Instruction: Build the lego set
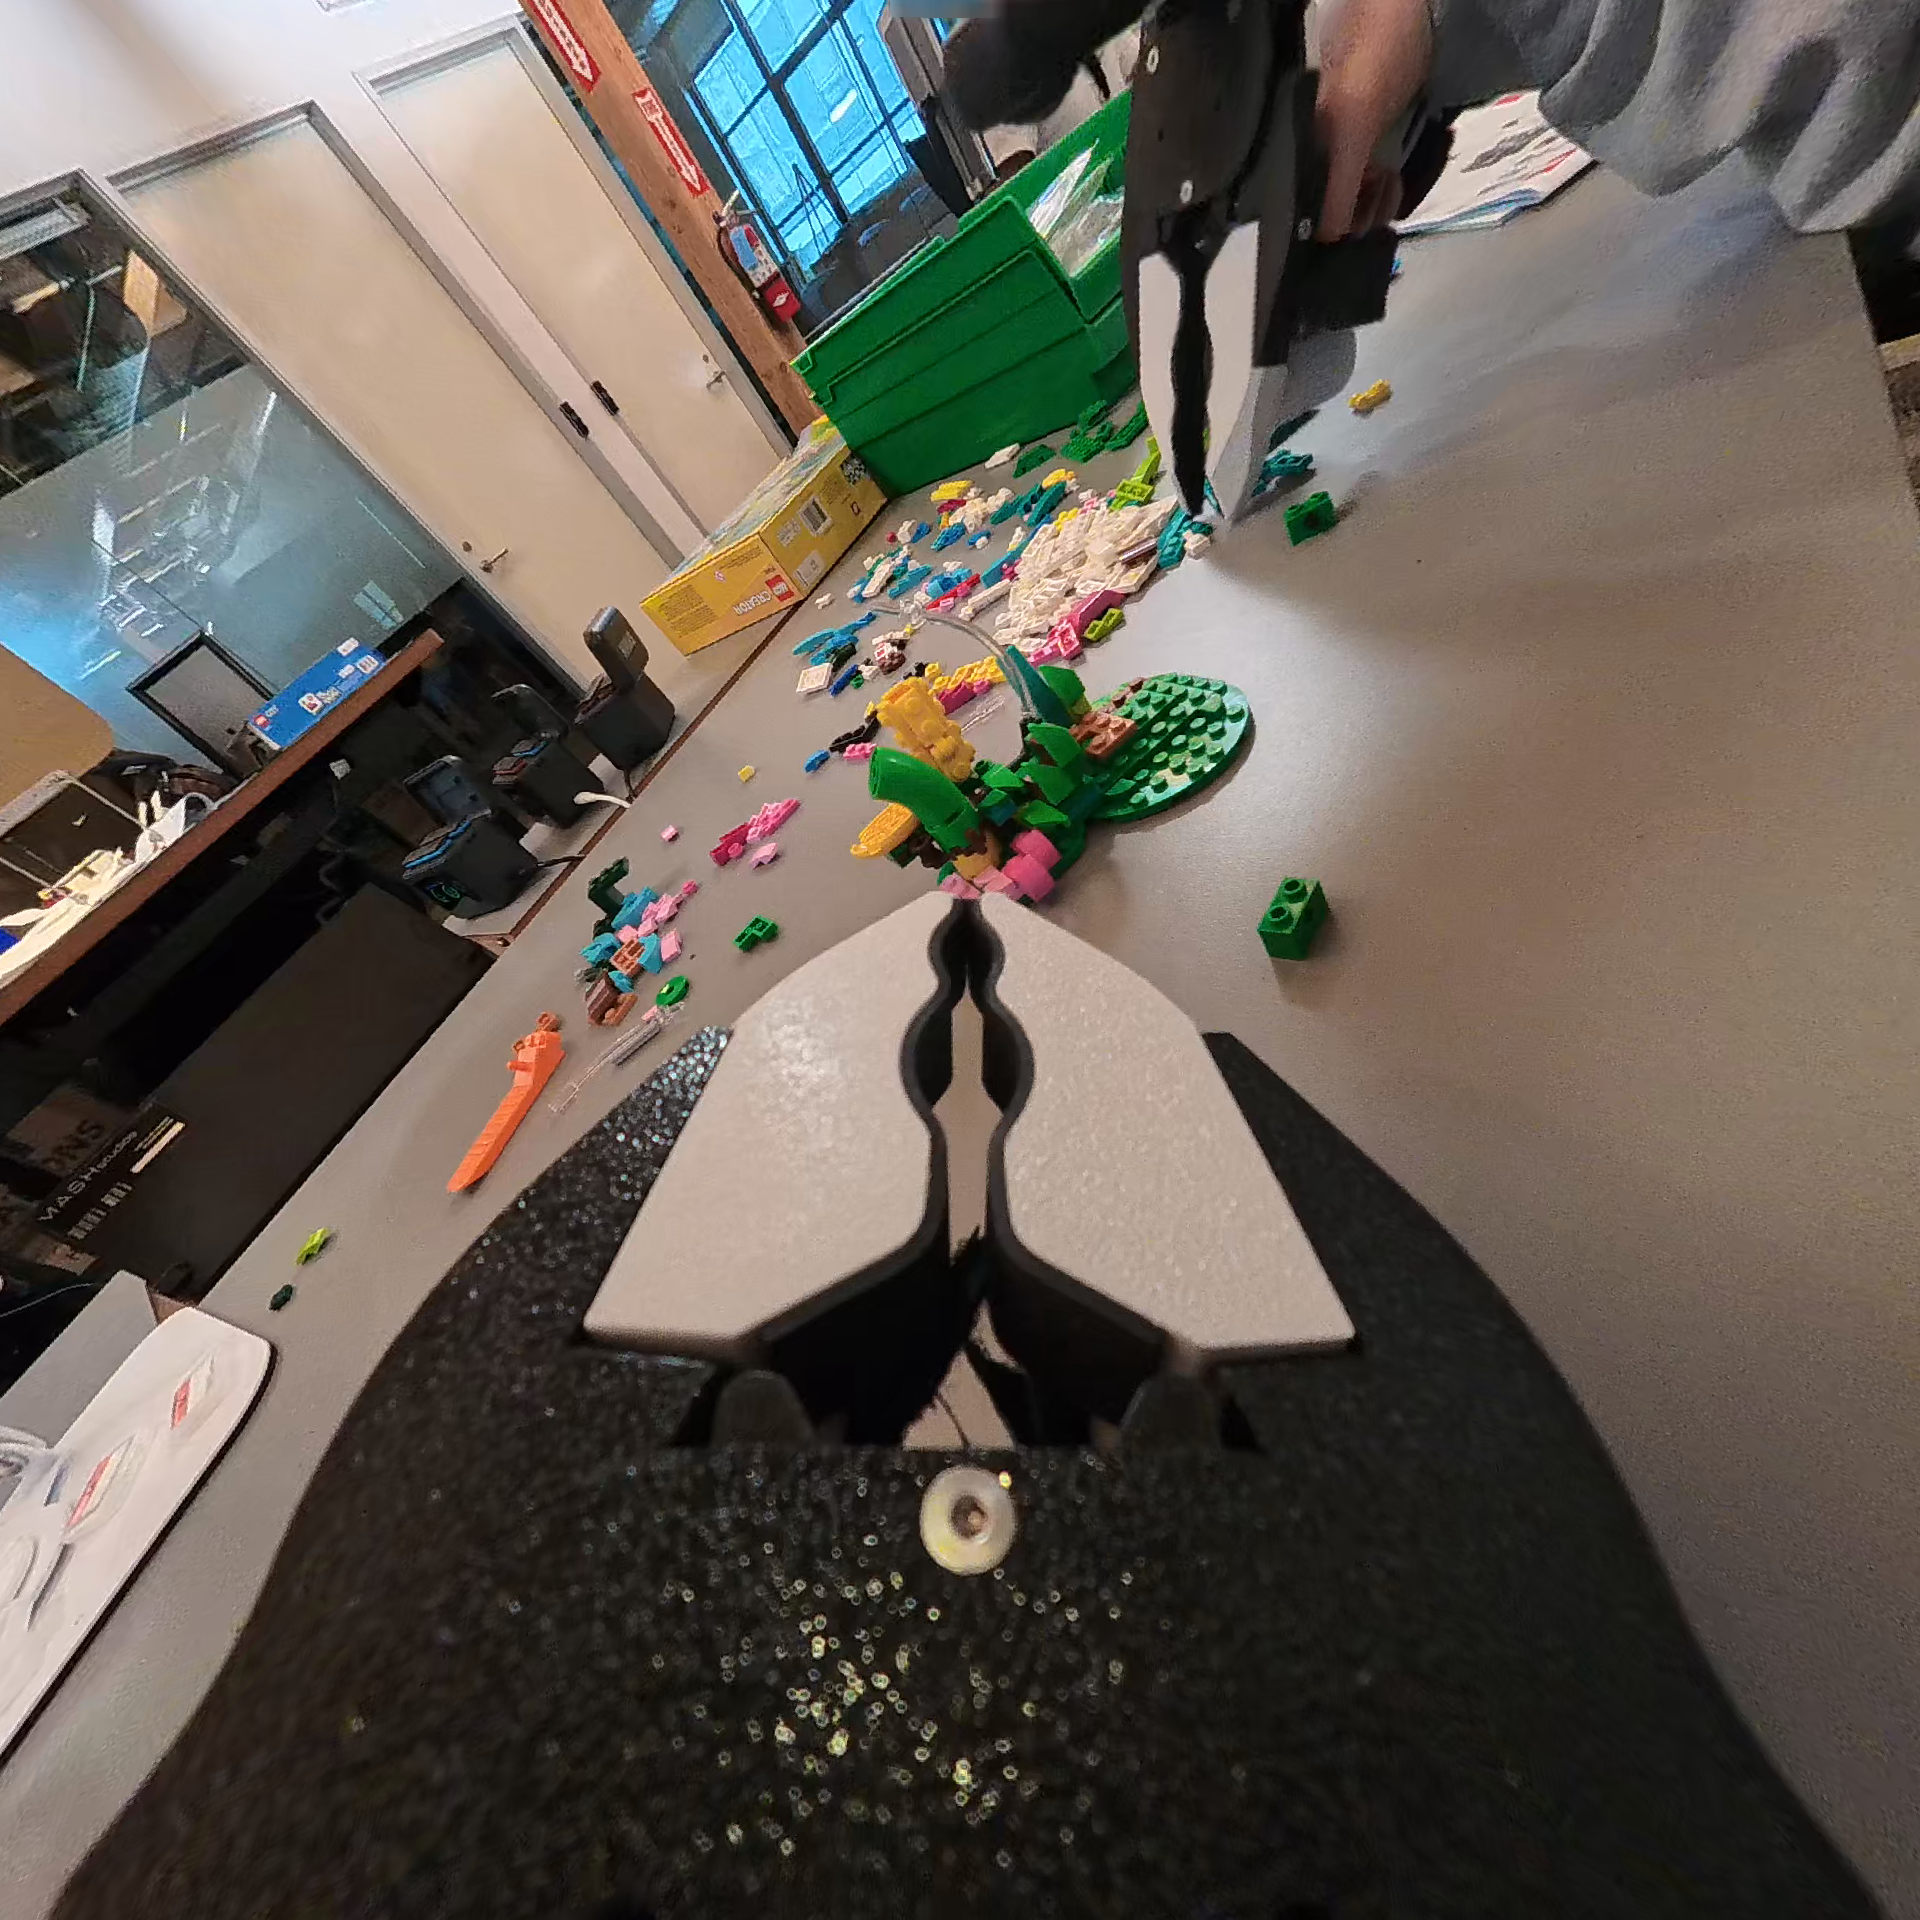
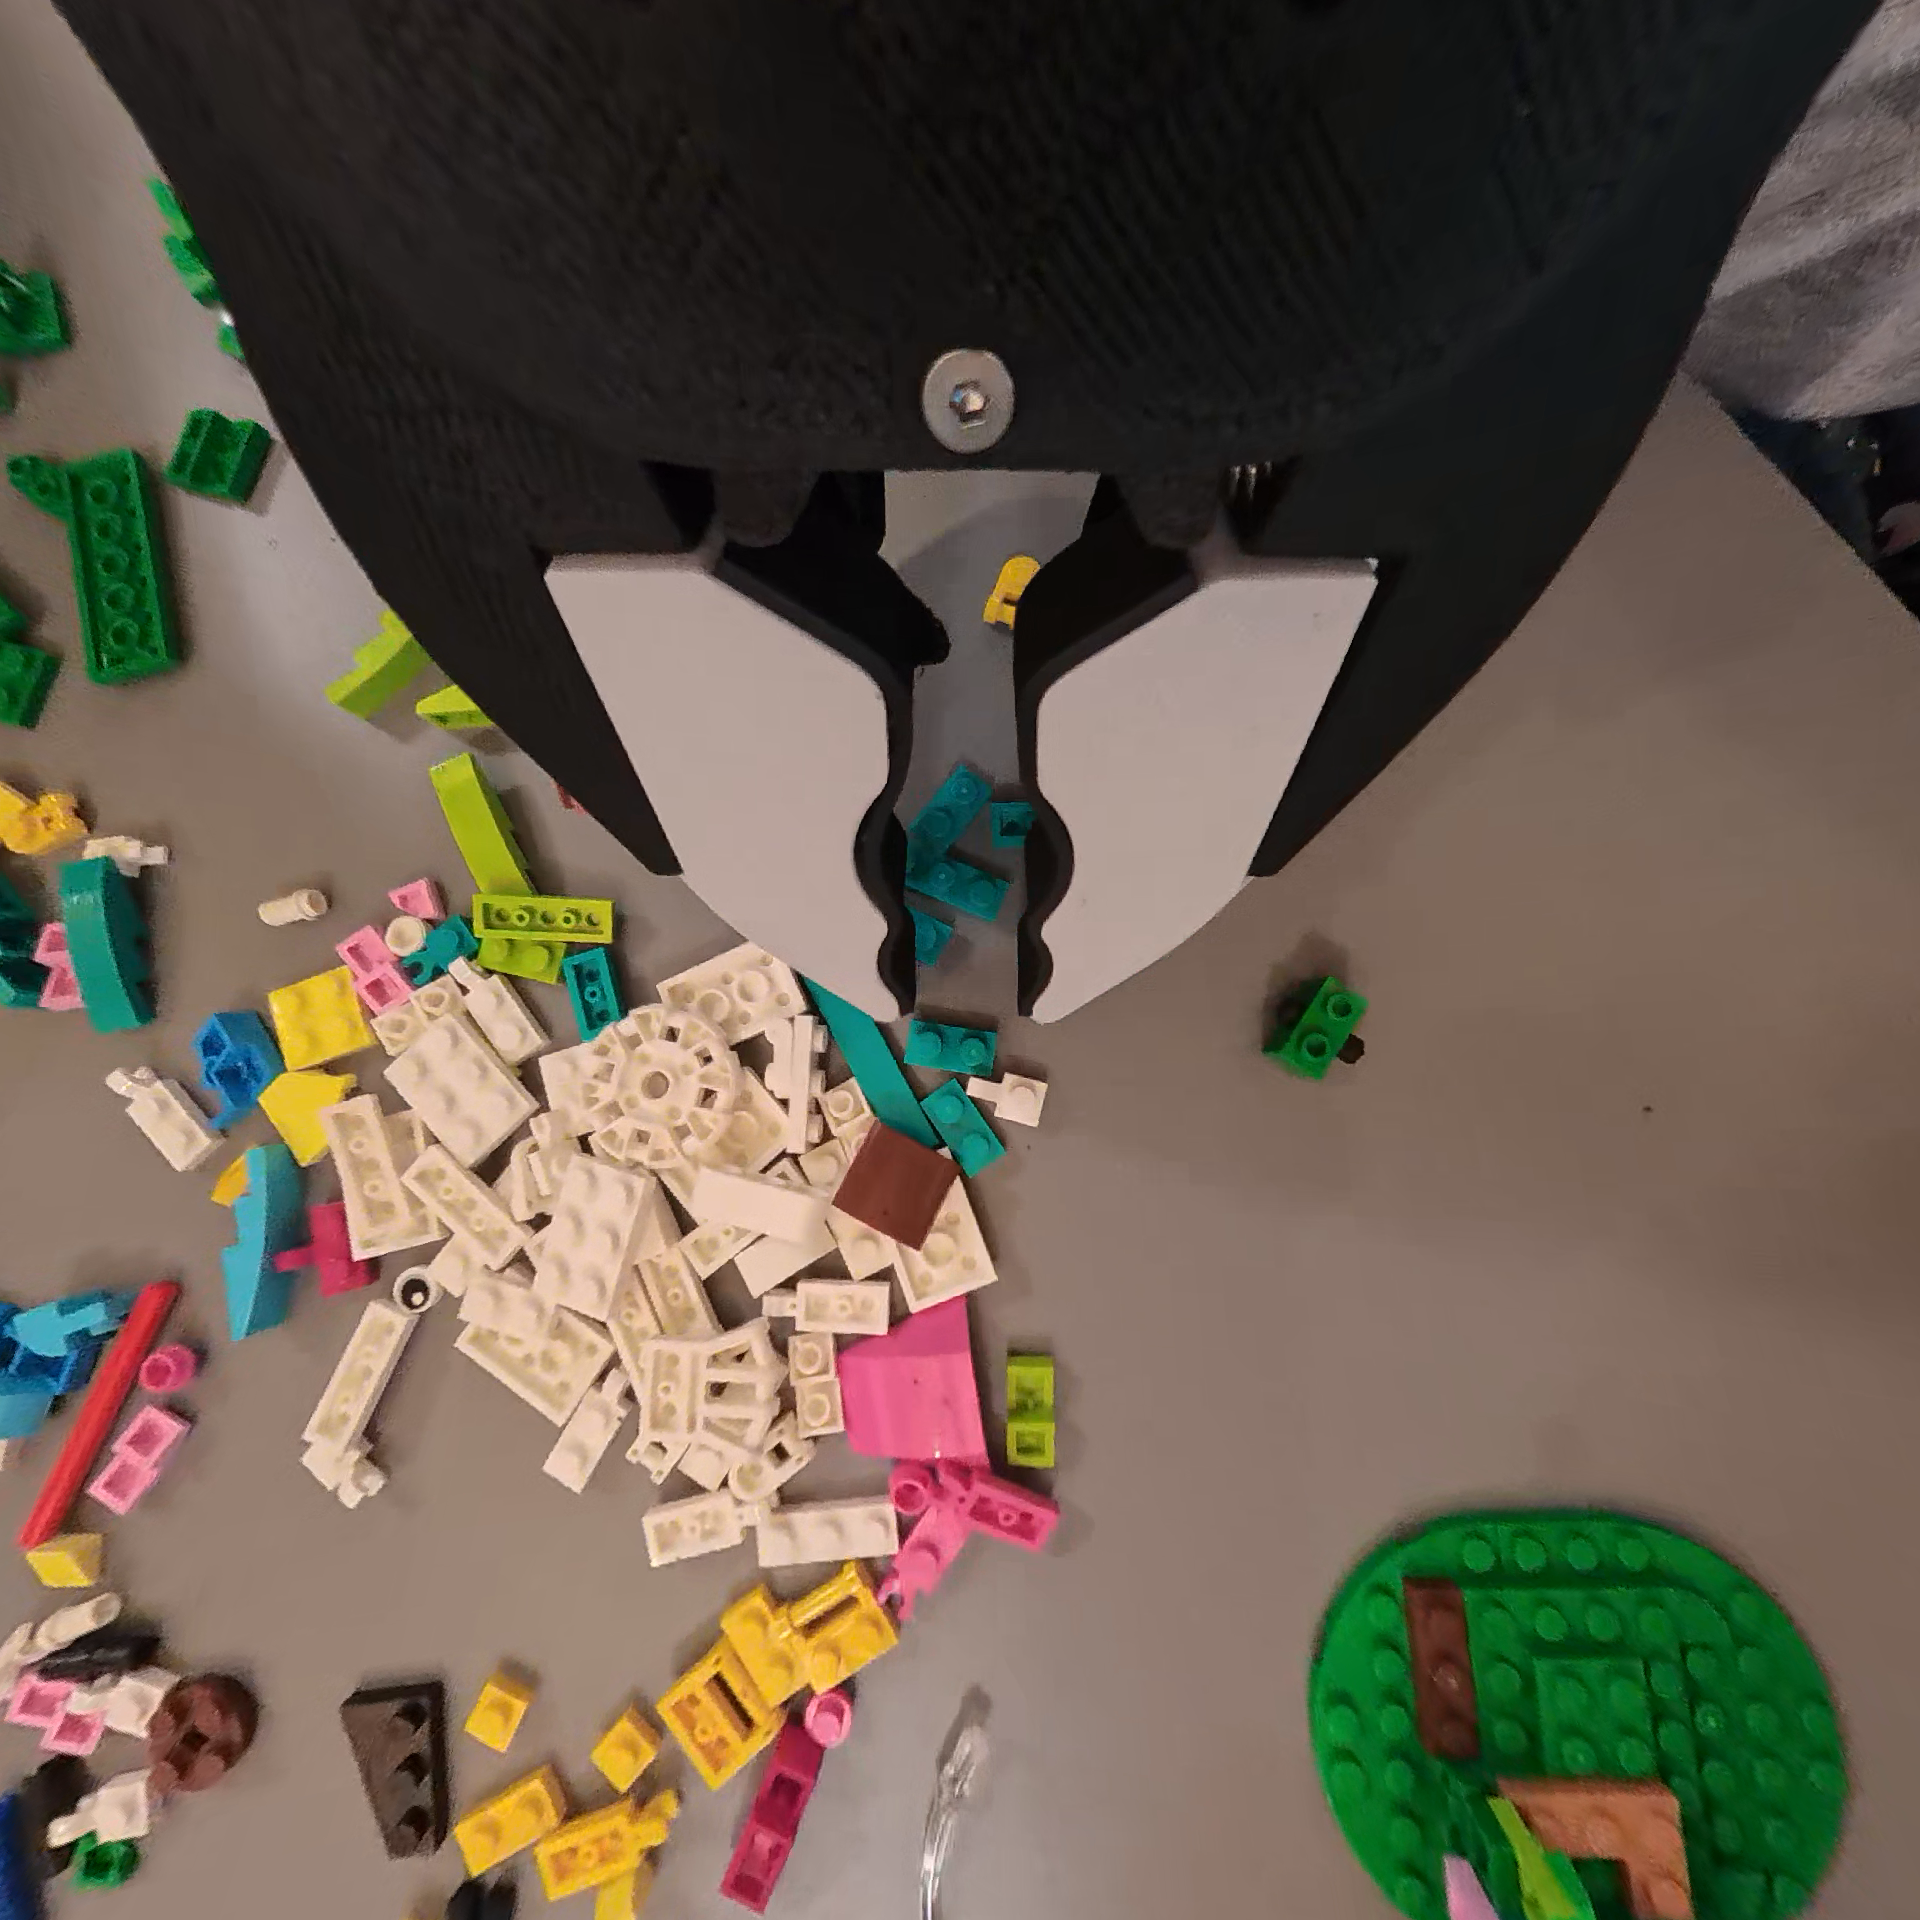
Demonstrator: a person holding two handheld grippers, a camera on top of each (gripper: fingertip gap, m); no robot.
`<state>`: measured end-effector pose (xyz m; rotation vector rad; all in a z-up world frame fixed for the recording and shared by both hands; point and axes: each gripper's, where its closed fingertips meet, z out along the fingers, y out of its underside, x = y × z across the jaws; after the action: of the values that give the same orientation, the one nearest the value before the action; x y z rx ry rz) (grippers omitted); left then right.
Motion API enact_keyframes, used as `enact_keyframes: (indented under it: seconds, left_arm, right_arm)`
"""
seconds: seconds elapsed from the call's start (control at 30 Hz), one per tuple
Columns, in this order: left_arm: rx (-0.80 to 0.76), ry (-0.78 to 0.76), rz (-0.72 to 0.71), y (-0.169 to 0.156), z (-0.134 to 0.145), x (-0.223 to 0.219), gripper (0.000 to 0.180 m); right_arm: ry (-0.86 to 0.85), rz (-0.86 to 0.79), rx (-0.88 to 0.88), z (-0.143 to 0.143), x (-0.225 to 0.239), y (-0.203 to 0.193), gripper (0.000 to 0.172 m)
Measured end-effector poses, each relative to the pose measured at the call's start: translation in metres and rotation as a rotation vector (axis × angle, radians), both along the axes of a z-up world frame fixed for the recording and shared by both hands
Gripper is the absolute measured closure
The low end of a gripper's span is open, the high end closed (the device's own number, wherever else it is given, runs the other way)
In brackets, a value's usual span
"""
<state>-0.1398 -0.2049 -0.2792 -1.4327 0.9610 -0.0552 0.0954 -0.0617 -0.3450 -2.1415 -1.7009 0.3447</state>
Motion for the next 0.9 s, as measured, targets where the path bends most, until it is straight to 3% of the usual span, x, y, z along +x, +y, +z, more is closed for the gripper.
enact_keyframes:
  seconds: [0.43, 0.63, 0.9]
  left_arm:
    - [-0.005, 0.024, -0.006, -0.001, -0.003, 0.002, 0.180]
    - [-0.008, 0.029, -0.007, -0.001, -0.004, 0.002, 0.180]
    - [-0.007, 0.039, -0.008, -0.002, -0.004, 0.003, 0.180]
  right_arm:
    - [0.017, -0.015, 0.011, 0.000, -0.005, 0.004, 0.158]
    - [0.057, 0.013, 0.005, 0.013, -0.004, -0.004, 0.158]
    - [-0.009, 0.009, 0.025, 0.019, 0.009, -0.009, 0.158]
